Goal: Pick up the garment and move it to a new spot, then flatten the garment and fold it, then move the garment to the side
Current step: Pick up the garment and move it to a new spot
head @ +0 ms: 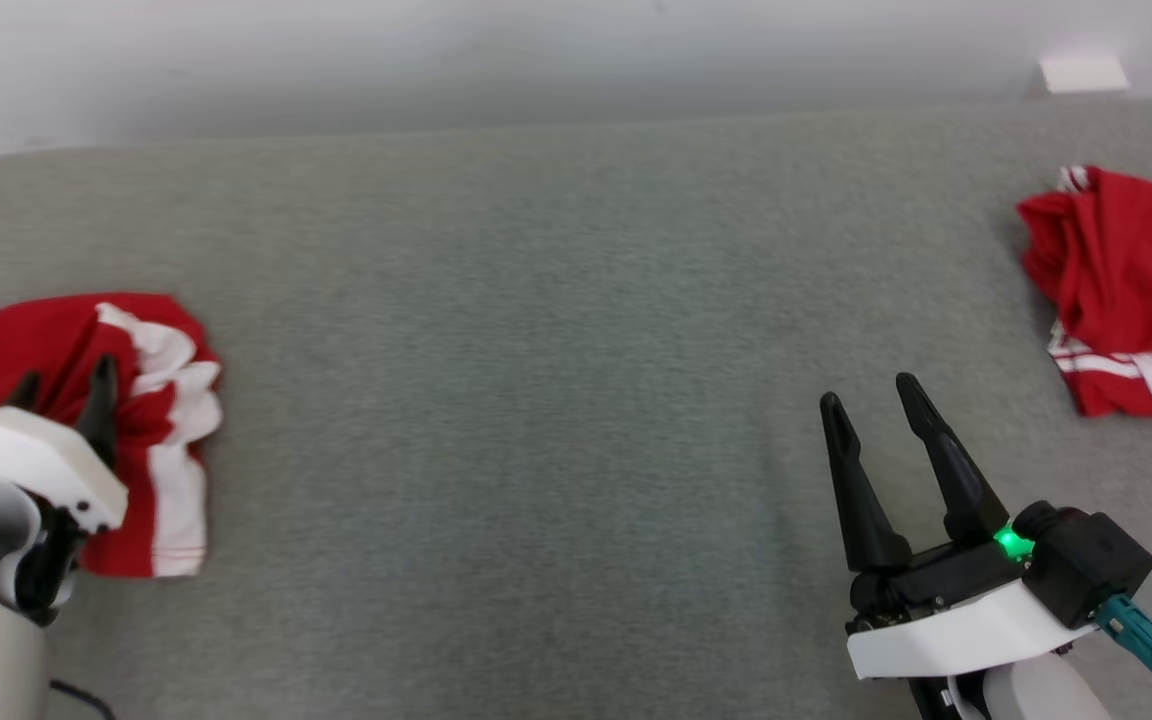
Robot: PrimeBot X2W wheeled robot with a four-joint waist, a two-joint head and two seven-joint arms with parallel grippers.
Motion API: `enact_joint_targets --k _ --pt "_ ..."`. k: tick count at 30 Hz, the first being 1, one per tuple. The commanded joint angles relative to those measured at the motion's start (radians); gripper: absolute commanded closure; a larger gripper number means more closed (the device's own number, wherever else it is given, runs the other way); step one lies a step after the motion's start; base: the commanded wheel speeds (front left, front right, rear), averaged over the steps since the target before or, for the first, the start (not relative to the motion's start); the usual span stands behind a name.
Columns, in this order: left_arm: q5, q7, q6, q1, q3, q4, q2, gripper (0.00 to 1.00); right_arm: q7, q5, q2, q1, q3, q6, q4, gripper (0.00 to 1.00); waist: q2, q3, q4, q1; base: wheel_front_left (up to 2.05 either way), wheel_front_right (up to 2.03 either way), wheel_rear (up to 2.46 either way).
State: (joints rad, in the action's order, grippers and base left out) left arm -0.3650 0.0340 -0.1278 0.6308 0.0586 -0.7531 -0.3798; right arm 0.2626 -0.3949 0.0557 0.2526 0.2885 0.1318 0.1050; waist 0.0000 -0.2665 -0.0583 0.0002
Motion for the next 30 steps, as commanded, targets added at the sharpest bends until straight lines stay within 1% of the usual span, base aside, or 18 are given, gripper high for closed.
enact_joint_targets --k 1,5,7,9,11,12,13,14,15,21,25,30 --pt "-0.007 0.008 -0.003 0.009 -0.006 -0.031 -0.018 0.0 0.002 -0.005 -0.003 0.017 0.003 -0.003 -0.004 0.0 0.0 -0.055 -0.066 -0.0002 0.0 0.0 0.0" --pt "-0.051 0.094 -0.003 0.004 -0.06 -0.143 -0.034 0.0 0.002 -0.009 -0.005 0.027 -0.002 -0.003 -0.003 0.0 0.0 -0.065 -0.095 -0.0002 0.0 0.0 0.0" --pt "-0.074 0.143 -0.003 -0.016 -0.093 -0.195 -0.023 0.0 0.002 -0.008 -0.005 0.027 -0.003 -0.003 -0.002 0.0 0.0 -0.063 -0.1 -0.0002 0.0 0.0 0.0" --pt "-0.092 0.156 -0.003 -0.021 -0.119 -0.219 -0.018 0.0 0.002 -0.007 -0.006 0.024 -0.005 -0.003 0.001 0.0 0.0 -0.057 -0.1 -0.0002 0.0 0.0 0.0" --pt "-0.112 0.136 -0.003 -0.021 -0.134 -0.235 -0.021 0.0 0.002 -0.007 -0.005 0.019 -0.009 -0.003 0.004 0.0 0.0 -0.045 -0.094 -0.0002 0.0 0.0 0.0" --pt "-0.12 0.125 -0.003 -0.018 -0.142 -0.237 -0.023 0.24 0.002 -0.006 -0.005 0.017 -0.01 -0.003 0.004 0.0 0.0 -0.037 -0.089 -0.0002 0.0 0.0 0.0" --pt "-0.124 0.11 -0.004 -0.014 -0.149 -0.236 -0.027 0.58 0.002 -0.004 -0.005 0.015 -0.01 -0.003 0.005 0.0 0.0 -0.03 -0.084 -0.0002 0.0 0.0 0.0" --pt "-0.125 0.093 -0.004 -0.008 -0.156 -0.234 -0.031 0.95 0.002 -0.003 -0.005 0.012 -0.01 -0.003 0.006 0.0 0.0 -0.019 -0.078 -0.0002 0.0 0.0 0.0" --pt "-0.128 0.076 -0.004 -0.003 -0.165 -0.233 -0.035 1.0 0.002 -0.001 -0.005 0.008 -0.009 -0.003 0.009 0.0 0.0 -0.007 -0.072 -0.0002 0.0 0.0 0.0" --pt "-0.128 0.01 -0.004 0.037 -0.242 -0.208 -0.058 1.0 0.002 -0.006 -0.004 -0.025 -0.013 -0.003 0.022 0.0 0.0 0.087 -0.035 -0.0002 0.0 0.0 0.0" --pt "-0.132 -0.005 -0.004 0.063 -0.308 -0.167 -0.072 1.0 0.002 -0.012 -0.004 -0.055 -0.016 -0.003 0.032 0.0 0.0 0.15 -0.016 -0.0002 0.0 0.0 0.0" --pt "-0.153 -0.004 -0.004 0.083 -0.386 -0.077 -0.088 1.0 0.002 -0.02 -0.004 -0.093 -0.029 -0.003 0.039 0.0 0.0 0.221 -0.012 -0.0002 0.0 0.0 0.0"
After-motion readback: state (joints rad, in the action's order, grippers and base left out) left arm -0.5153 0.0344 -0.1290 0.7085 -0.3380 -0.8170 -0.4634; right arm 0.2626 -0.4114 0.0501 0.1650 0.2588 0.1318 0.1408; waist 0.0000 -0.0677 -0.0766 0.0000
